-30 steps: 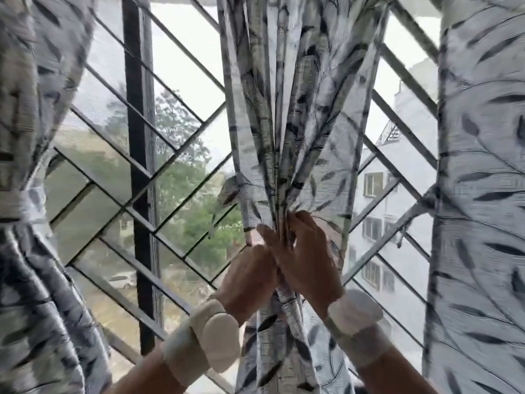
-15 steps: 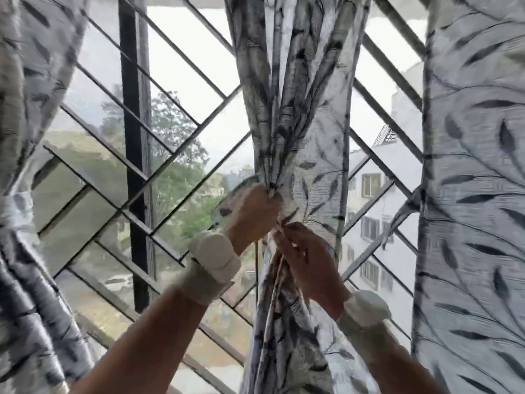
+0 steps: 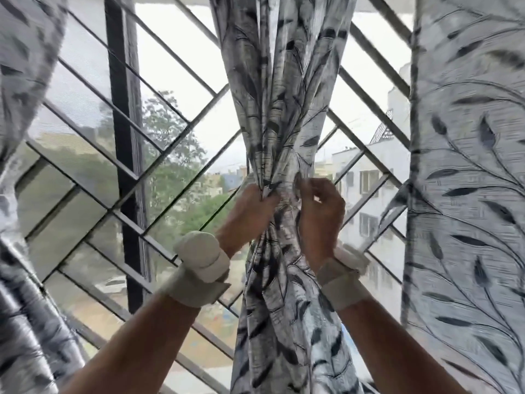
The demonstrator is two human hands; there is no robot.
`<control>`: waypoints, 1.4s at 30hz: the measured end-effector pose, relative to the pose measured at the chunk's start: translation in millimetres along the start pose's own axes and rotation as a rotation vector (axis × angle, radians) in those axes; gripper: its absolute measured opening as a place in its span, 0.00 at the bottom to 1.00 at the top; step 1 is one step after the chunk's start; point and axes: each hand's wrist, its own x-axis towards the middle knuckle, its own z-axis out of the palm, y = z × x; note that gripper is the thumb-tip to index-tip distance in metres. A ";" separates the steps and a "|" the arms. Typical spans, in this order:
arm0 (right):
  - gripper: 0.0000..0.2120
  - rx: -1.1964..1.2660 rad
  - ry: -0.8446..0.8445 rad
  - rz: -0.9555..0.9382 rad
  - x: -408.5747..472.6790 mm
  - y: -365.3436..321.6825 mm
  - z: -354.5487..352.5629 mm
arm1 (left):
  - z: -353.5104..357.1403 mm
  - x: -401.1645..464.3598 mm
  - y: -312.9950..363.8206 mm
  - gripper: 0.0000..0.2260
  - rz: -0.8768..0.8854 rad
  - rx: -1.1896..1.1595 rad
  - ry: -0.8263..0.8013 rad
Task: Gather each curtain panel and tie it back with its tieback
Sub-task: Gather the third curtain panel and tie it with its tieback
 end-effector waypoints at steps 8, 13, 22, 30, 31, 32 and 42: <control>0.10 -0.079 -0.217 -0.204 -25.6 -18.7 -14.5 | 13.7 -21.3 -16.3 0.11 0.193 0.333 0.030; 0.09 -0.106 -0.397 -0.156 -36.7 -7.7 -20.6 | 18.5 -36.7 -37.6 0.07 0.220 0.518 0.056; 0.06 -0.303 -0.564 -0.292 -40.8 19.4 -20.7 | -11.1 -52.4 -54.2 0.12 0.117 0.242 -0.381; 0.12 -0.134 -0.669 -0.334 -48.9 16.4 -15.3 | 7.1 14.0 -12.0 0.12 -0.021 0.227 0.091; 0.10 -0.078 -0.637 -0.302 -44.7 16.2 -22.1 | 8.2 13.2 -14.1 0.11 -0.042 0.208 0.115; 0.10 -0.028 -0.552 -0.248 -39.1 18.0 -29.8 | 7.8 11.3 -15.3 0.11 -0.039 0.186 0.127; 0.09 0.031 -0.406 0.029 18.2 25.8 -9.3 | 13.9 6.4 -10.3 0.11 -0.082 0.202 0.150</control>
